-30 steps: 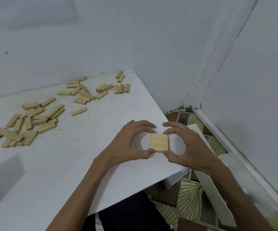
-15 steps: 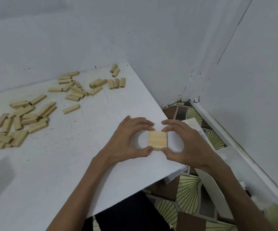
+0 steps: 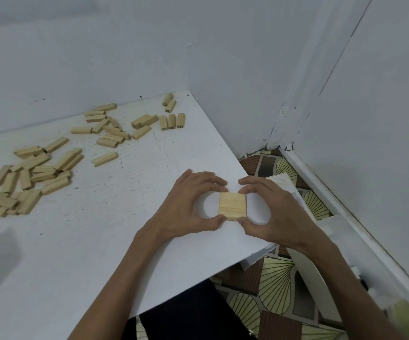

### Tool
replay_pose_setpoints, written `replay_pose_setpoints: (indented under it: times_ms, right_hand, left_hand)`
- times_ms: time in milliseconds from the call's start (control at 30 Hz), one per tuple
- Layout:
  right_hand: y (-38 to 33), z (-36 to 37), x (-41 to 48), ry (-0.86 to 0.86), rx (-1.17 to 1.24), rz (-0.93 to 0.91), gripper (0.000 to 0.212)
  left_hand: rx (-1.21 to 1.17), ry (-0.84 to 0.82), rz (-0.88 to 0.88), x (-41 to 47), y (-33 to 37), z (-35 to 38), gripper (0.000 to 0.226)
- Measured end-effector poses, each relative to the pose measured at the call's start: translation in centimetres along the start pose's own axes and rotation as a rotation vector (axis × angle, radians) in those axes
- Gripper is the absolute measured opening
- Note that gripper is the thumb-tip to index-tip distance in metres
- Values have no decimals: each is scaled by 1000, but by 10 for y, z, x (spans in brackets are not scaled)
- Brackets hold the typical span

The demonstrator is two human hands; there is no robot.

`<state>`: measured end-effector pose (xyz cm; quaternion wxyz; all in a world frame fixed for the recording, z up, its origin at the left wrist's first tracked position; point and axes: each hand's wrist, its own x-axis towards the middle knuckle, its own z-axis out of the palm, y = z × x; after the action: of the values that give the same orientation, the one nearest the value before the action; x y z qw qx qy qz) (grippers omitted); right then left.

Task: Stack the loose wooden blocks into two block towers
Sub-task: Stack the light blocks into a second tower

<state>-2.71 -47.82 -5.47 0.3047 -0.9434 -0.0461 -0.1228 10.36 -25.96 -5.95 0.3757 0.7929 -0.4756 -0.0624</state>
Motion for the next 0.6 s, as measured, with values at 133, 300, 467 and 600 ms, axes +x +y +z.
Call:
replay_pose_setpoints:
  times_ms: [133,300,467,600]
  right_hand:
    - [1,1,0,-3,-3,0,56]
    - [1,1,-1,-6,-13,-1,58]
    - [-1,1,-1,-10,-31,0,63]
    - [-5,-1,-2,-7,-11,16,72]
  left_hand:
    - [2,-2,1,0,-2,0,61]
    - [17,-6,9,0,-2,0,61]
    - [32,-4,14,-1,-1,0,65]
    - [6,4,0,-3,0,-1,71]
